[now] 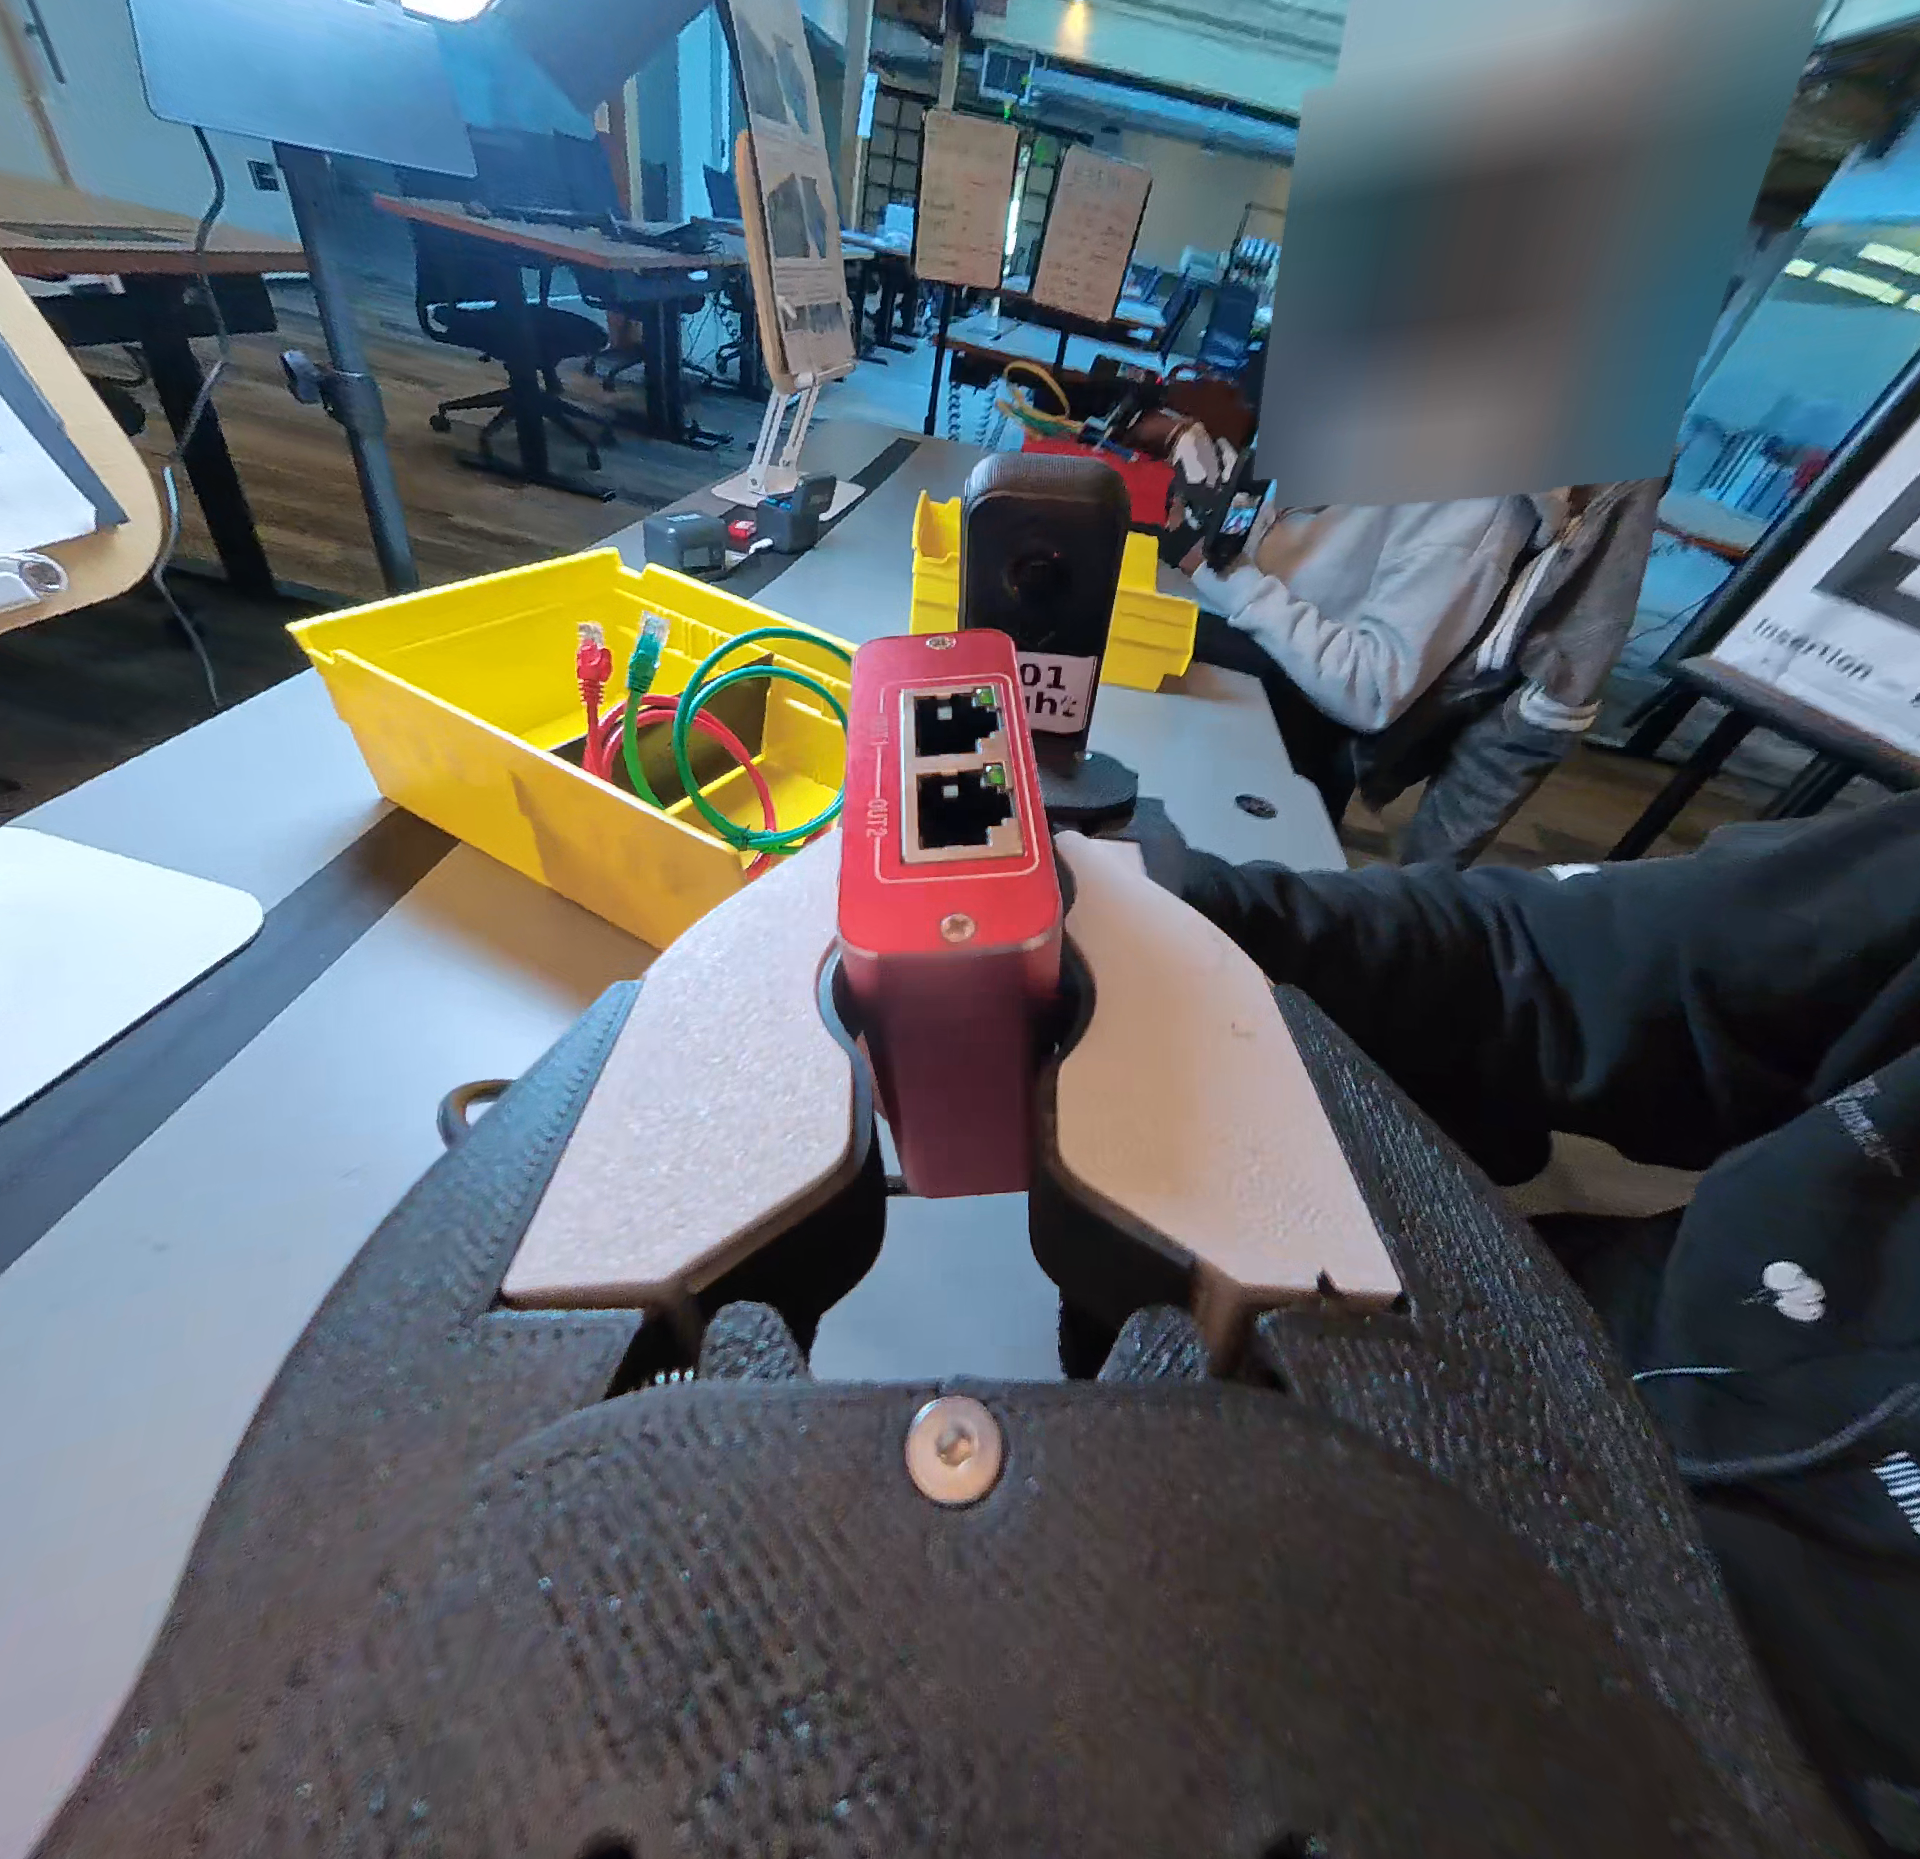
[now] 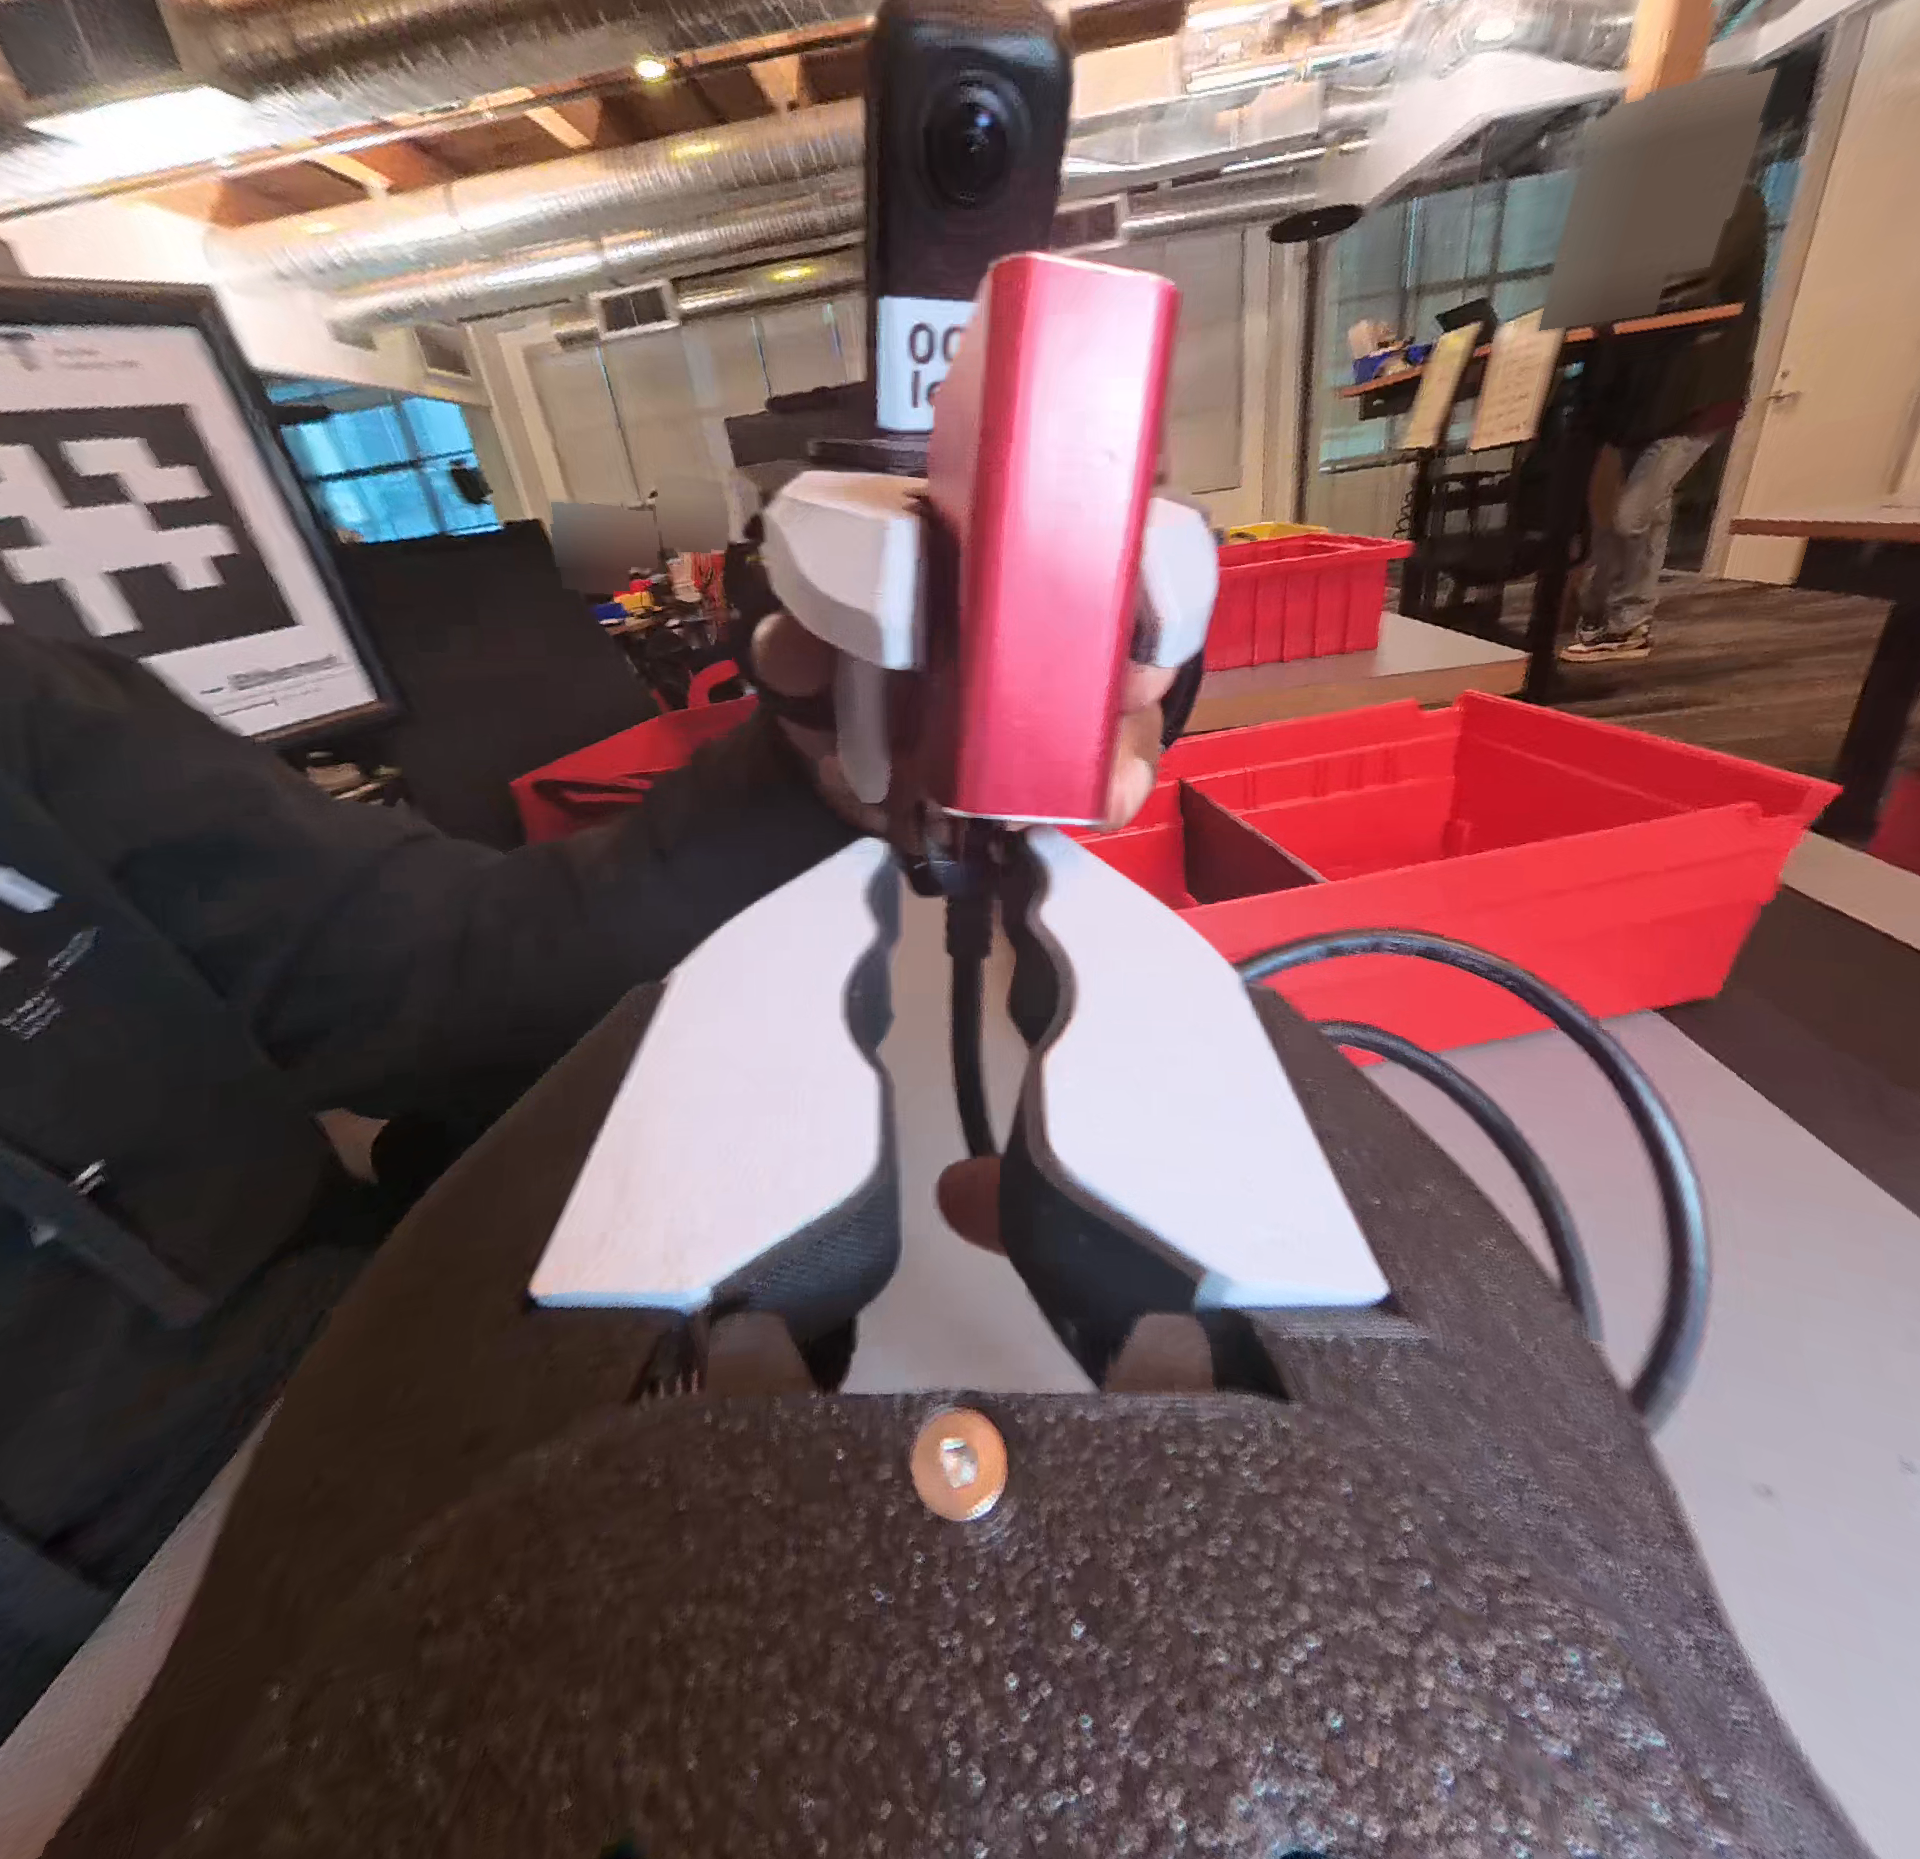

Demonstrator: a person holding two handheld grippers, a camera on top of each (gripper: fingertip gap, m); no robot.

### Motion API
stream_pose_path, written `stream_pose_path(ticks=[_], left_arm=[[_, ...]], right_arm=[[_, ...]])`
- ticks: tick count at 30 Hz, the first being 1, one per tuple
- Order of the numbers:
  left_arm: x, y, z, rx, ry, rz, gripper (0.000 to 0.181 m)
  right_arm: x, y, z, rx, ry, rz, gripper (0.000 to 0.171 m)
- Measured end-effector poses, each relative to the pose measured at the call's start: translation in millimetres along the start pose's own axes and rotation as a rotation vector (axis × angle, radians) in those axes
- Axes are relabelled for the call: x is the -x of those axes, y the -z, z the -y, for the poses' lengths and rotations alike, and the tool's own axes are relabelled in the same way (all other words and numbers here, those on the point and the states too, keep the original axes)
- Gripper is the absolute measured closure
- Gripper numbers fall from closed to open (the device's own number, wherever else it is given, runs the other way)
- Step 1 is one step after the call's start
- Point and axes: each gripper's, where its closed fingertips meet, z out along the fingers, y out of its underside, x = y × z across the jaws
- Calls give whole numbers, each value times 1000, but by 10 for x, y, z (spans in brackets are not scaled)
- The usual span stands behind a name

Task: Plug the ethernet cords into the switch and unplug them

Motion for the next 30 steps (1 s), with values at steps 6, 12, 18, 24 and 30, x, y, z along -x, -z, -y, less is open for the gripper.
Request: stream_pose_path(ticks=[6, 12, 18, 24, 30], left_arm=[[91, 30, 174, -122, -24, 92, 146], [-6, 56, 251, -134, -89, 94, 151], [-112, 115, 362, -191, -129, 66, 151], [-118, 160, 428, -239, -101, 53, 151], [-122, 214, 527, -308, -78, 57, 151]], right_arm=[[-28, -1, 131, -99, -46, -10, 158], [-24, -53, 167, -142, -92, -7, 157], [30, -89, 288, -209, -123, -1, 156], [52, -144, 329, -227, -167, -14, 156], [43, -159, 419, -262, -118, -100, 157]])
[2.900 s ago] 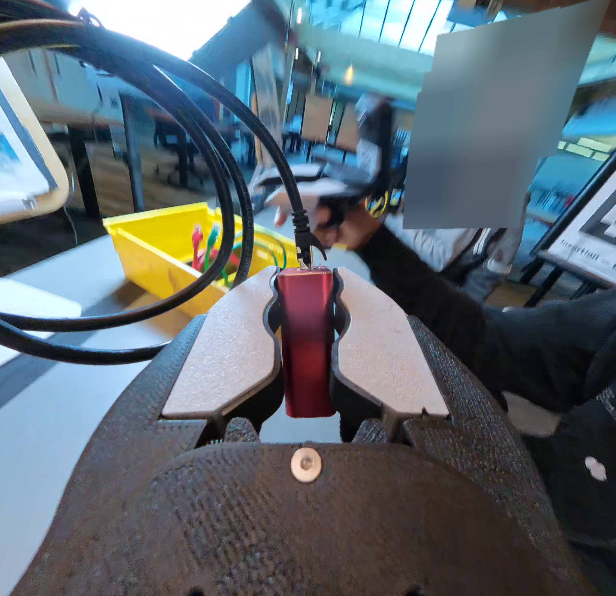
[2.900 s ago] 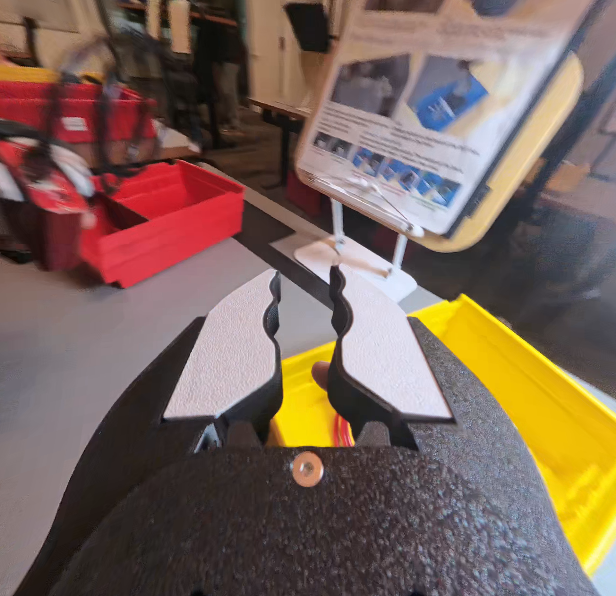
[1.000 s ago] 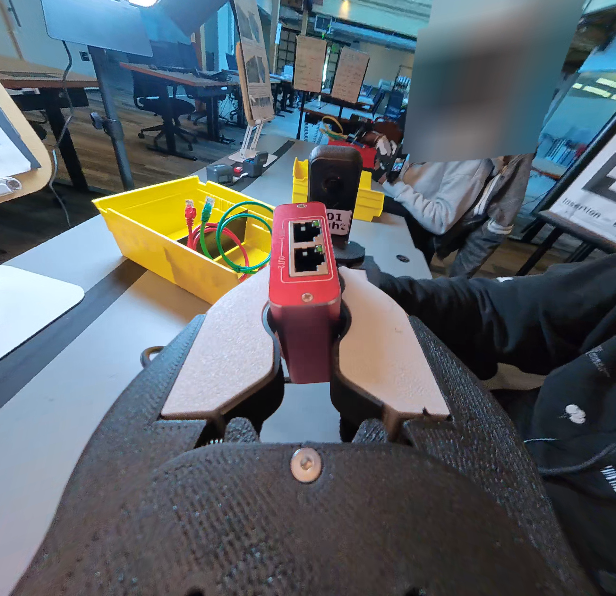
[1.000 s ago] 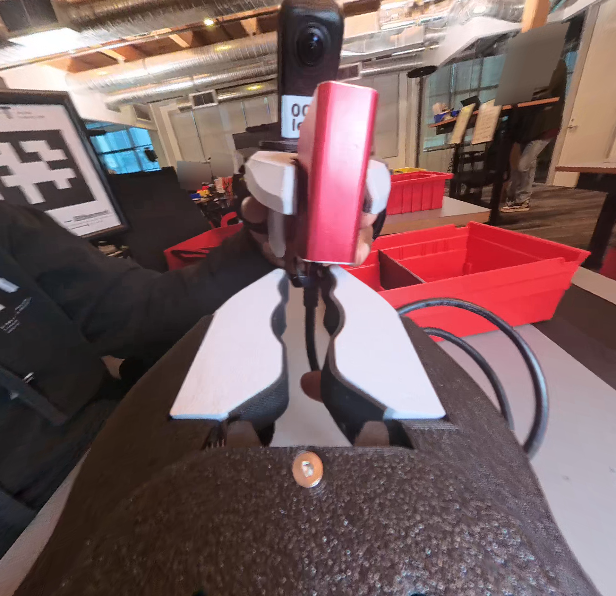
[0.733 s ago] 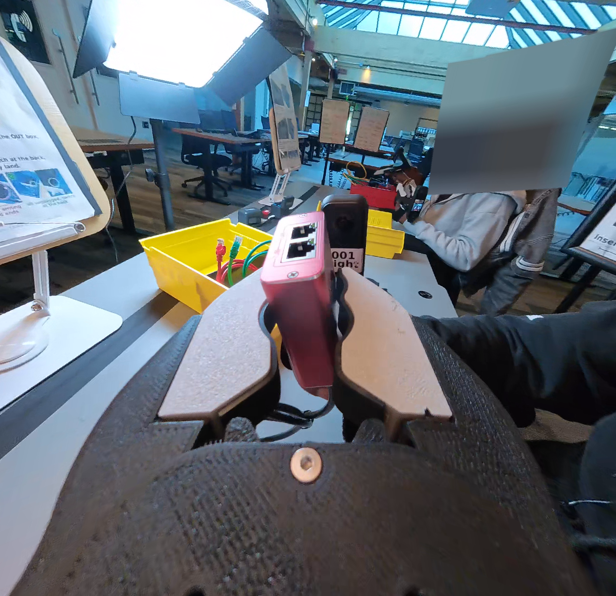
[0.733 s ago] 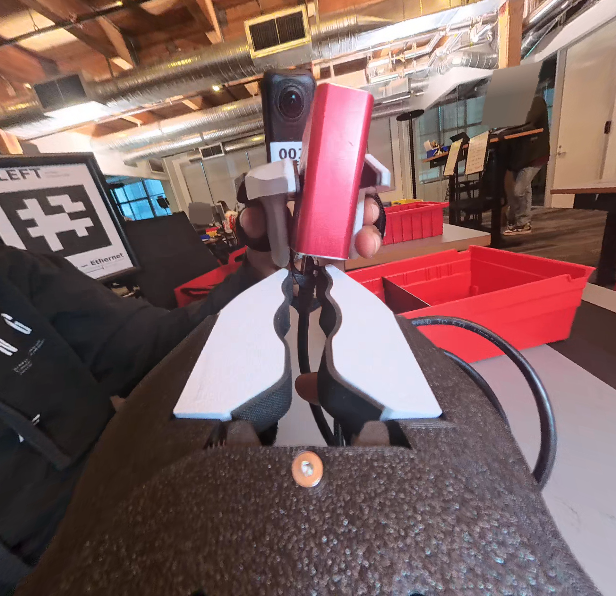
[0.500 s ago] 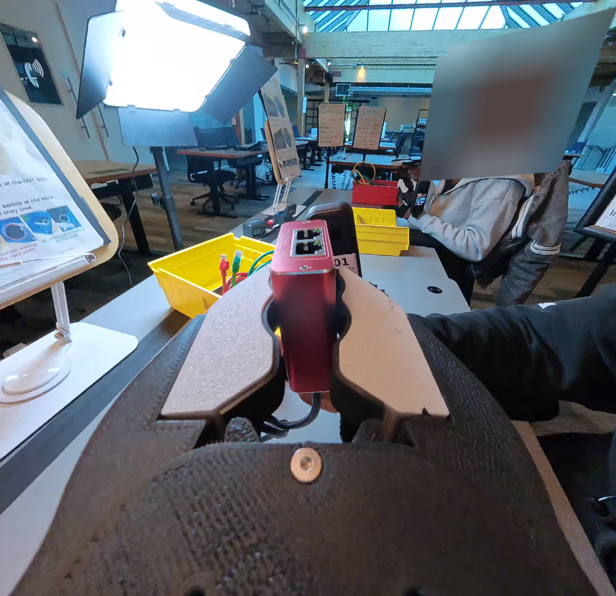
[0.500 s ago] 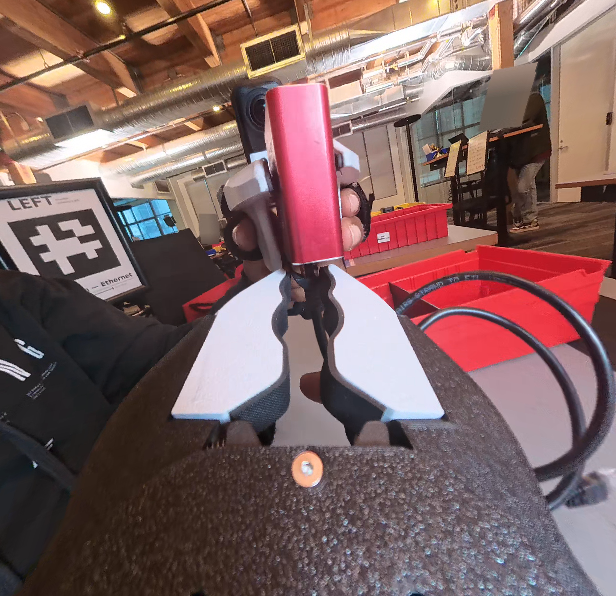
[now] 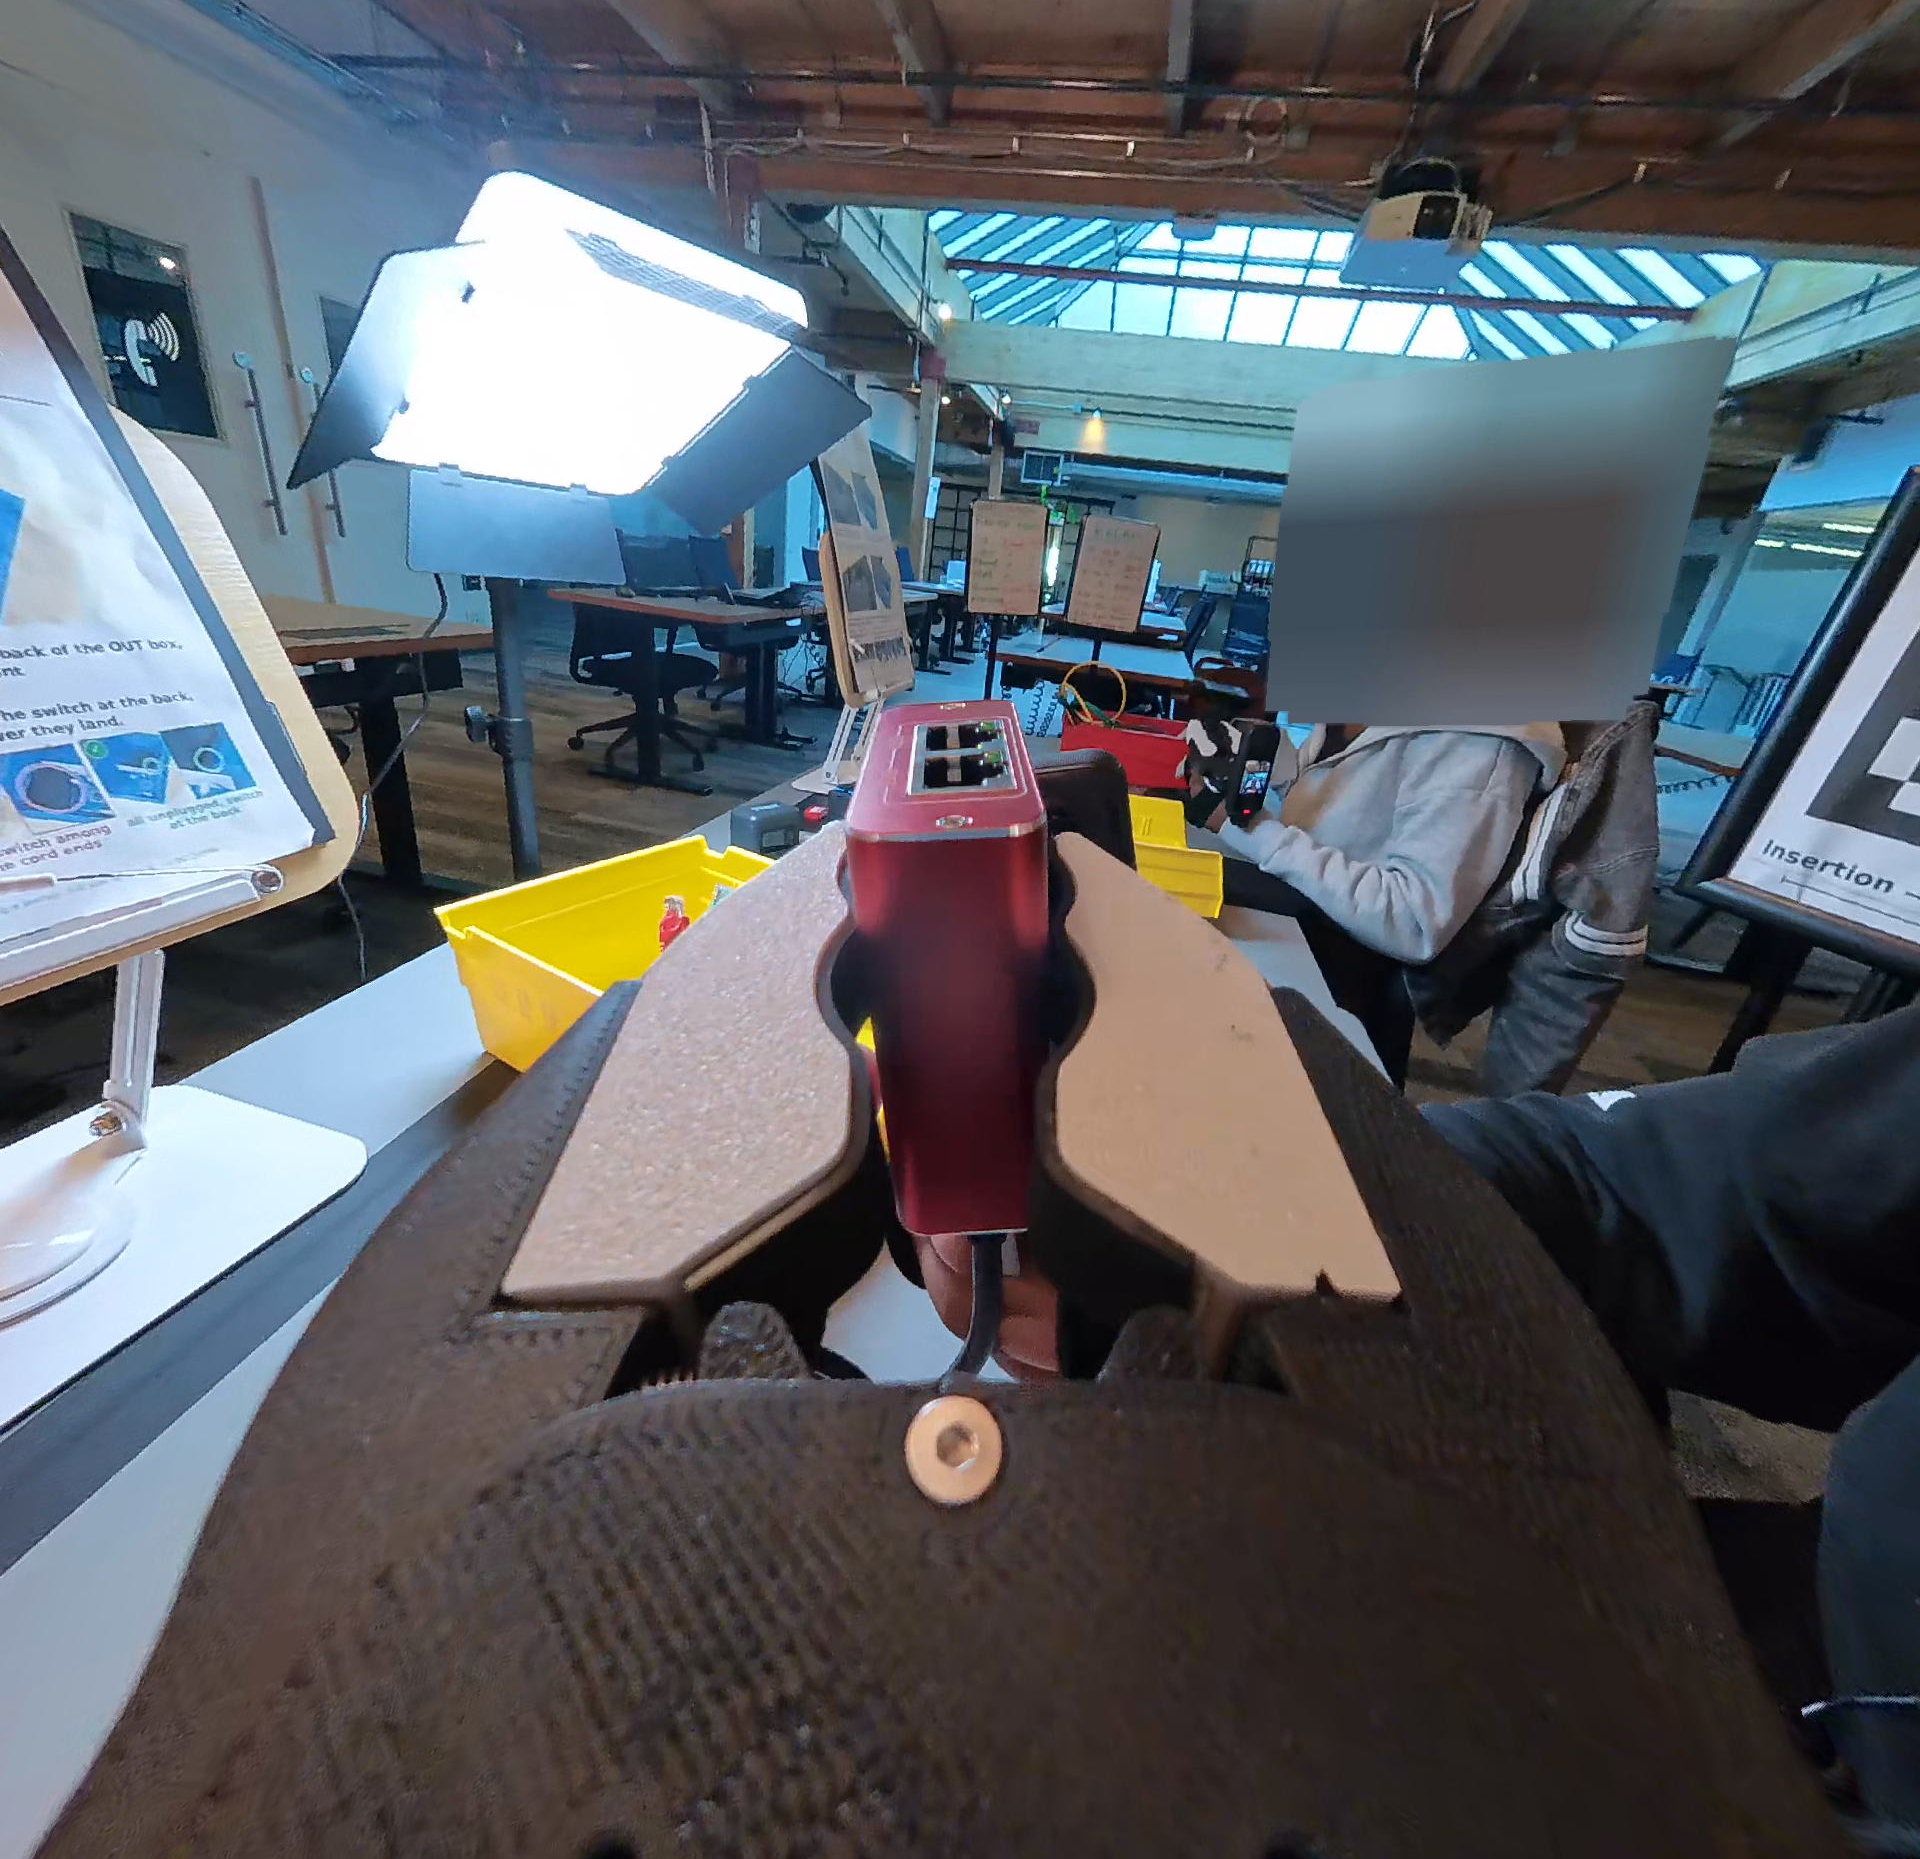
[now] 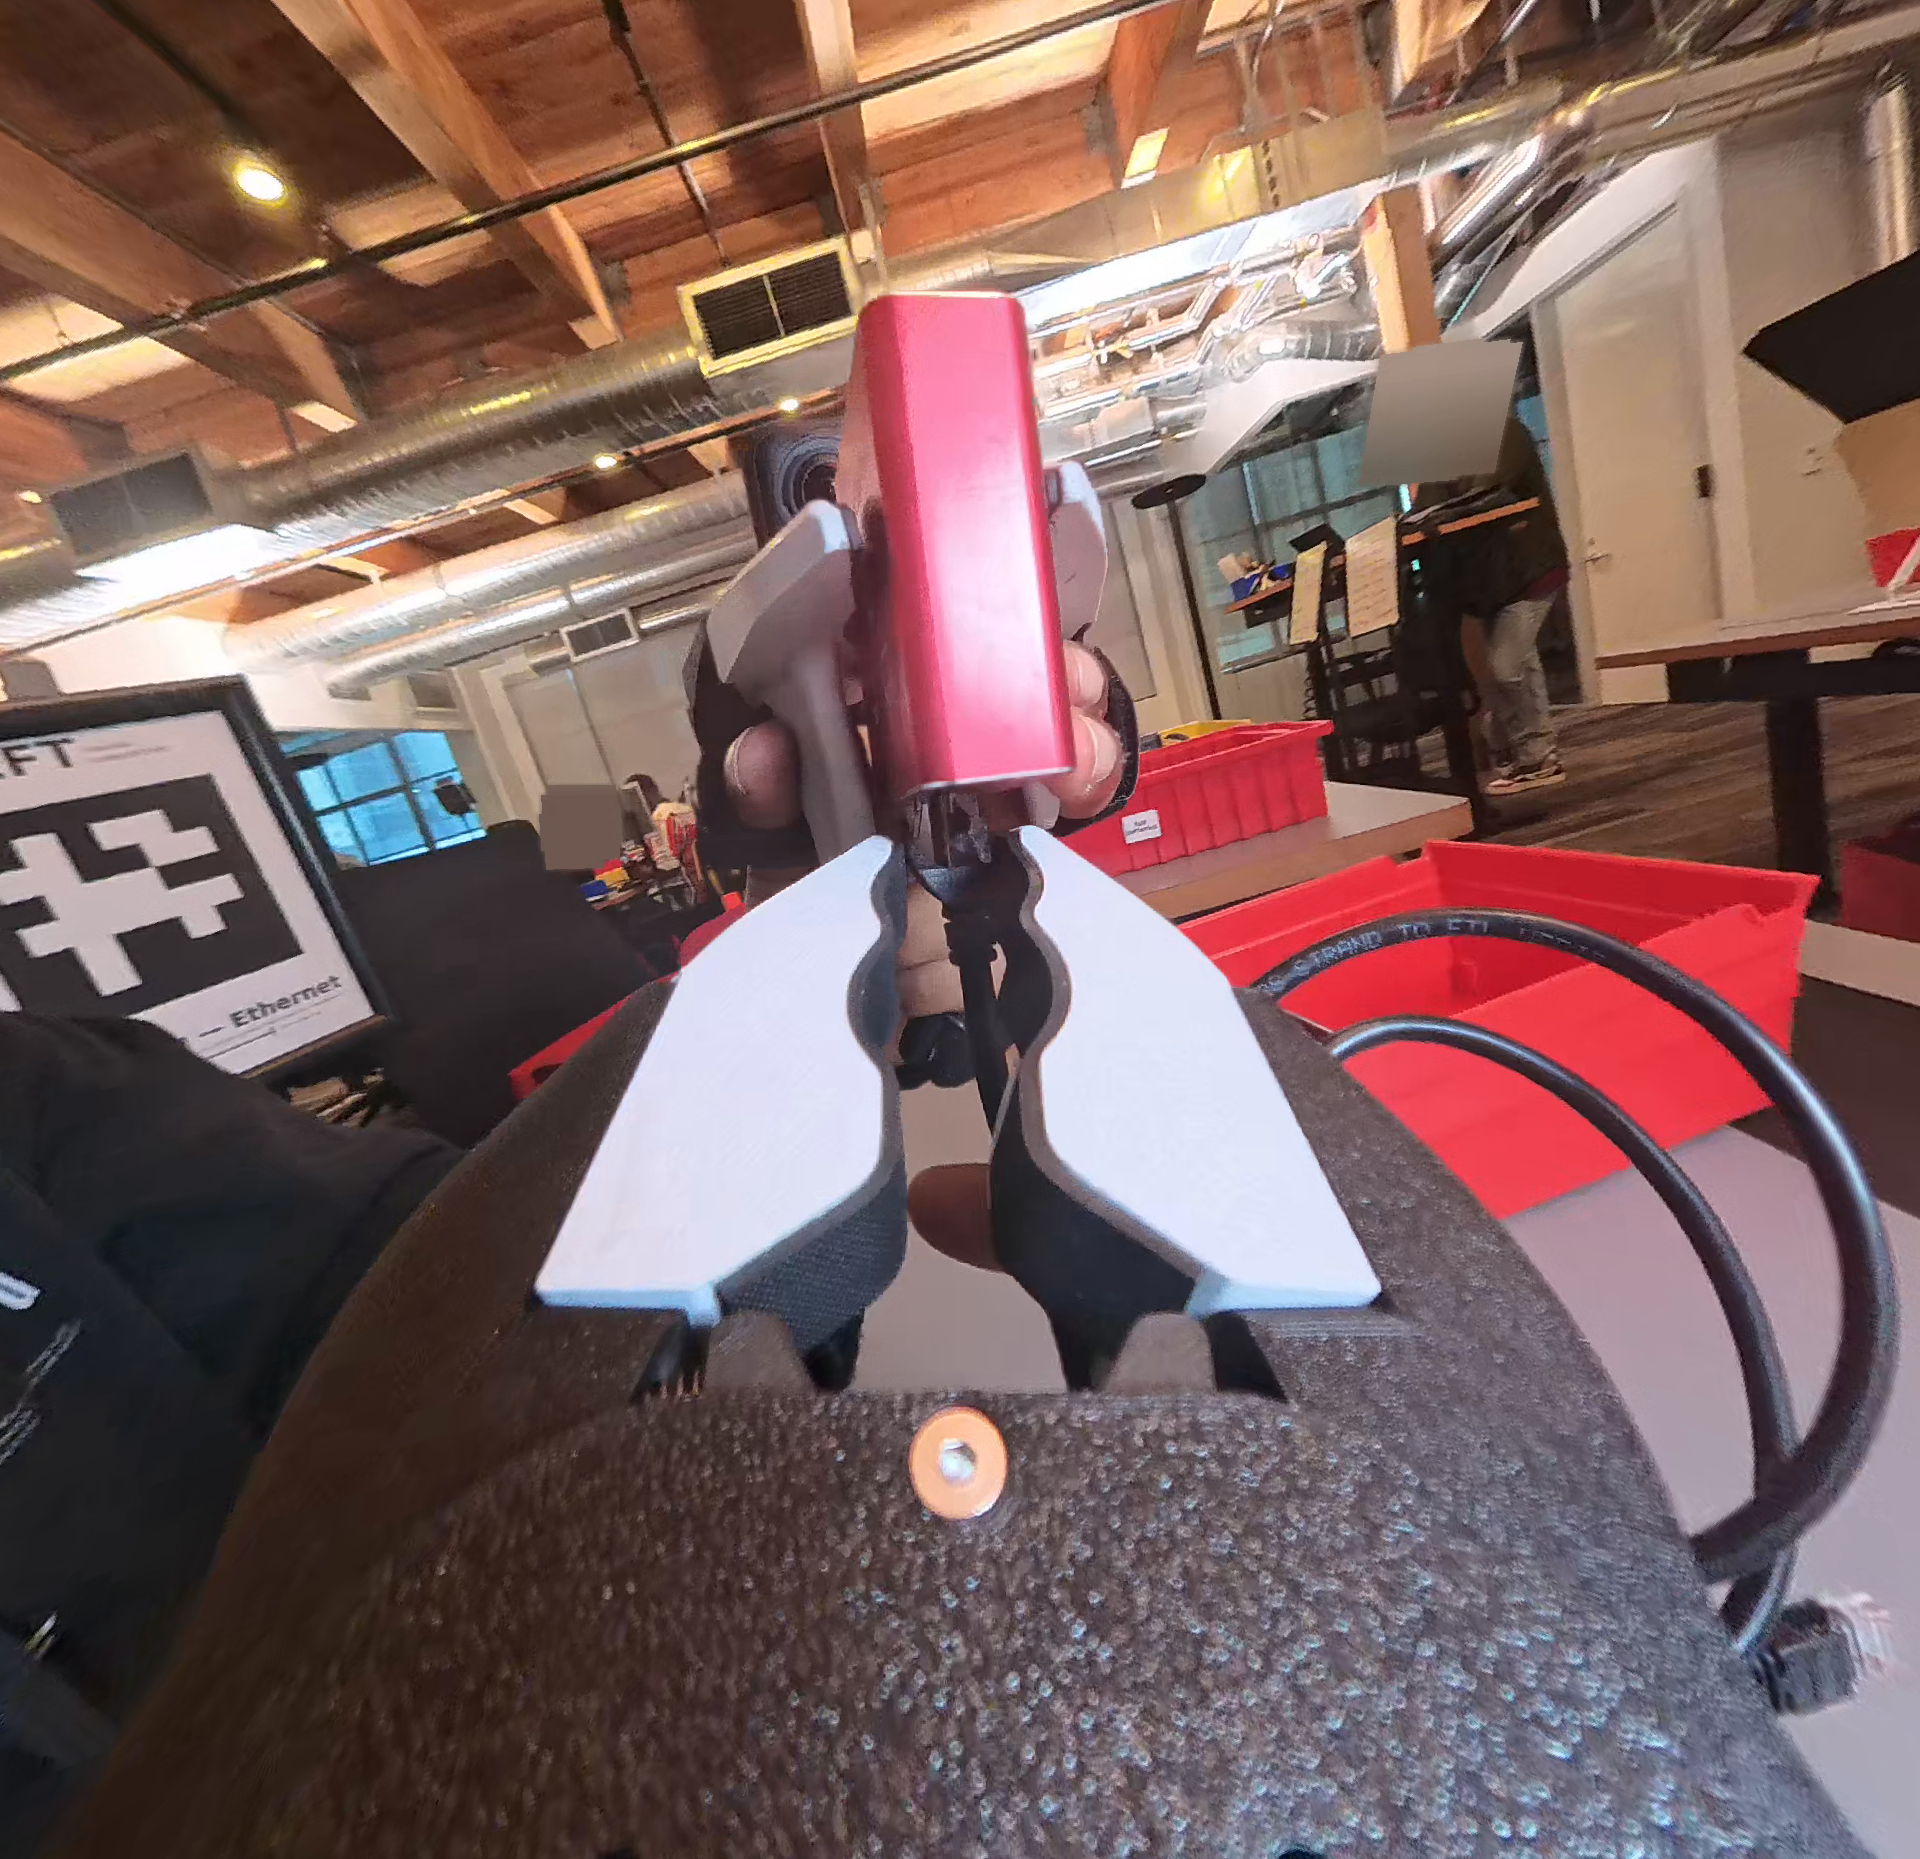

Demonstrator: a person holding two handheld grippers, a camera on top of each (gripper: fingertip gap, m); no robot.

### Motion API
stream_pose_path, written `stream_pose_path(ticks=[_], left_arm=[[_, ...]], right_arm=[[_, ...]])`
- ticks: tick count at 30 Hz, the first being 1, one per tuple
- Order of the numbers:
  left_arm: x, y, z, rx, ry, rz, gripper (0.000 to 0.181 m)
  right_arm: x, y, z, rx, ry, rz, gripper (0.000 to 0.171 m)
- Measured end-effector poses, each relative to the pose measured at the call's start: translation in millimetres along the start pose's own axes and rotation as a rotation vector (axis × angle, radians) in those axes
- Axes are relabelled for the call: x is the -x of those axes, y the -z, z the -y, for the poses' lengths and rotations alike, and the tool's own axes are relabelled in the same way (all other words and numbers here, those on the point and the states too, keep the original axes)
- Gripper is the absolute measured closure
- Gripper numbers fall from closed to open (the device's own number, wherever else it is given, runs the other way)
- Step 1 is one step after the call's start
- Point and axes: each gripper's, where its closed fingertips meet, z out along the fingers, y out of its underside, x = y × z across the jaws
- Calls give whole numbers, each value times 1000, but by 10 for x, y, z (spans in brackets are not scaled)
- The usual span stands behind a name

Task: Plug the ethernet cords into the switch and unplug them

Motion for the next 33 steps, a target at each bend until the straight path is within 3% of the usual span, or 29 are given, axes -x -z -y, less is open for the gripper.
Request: stream_pose_path(ticks=[9, 24, 25, 27, 28, 30, 33], left_arm=[[57, -16, -91, 26, -46, 24, 152], [93, 25, -100, 39, -80, 35, 152], [75, 28, -62, 17, -73, 24, 152], [-209, 179, 440, -180, -6, -121, 151], [-214, 258, 591, -174, -61, -62, 151], [-49, 440, 585, -130, -109, 58, 152], [208, 677, 594, -201, 32, 68, 152]], right_arm=[[-124, -61, -143, 47, -88, -101, 157], [-162, -98, -205, 84, -191, -88, 157], [-210, -95, -273, 114, -204, -117, 157], [-445, 0, -660, 171, -274, -168, 158], [-401, -2, -710, 145, -305, -129, 158], [-166, -174, -585, 195, -84, -71, 157], [-32, -255, -232, 156, -12, -49, 158]])
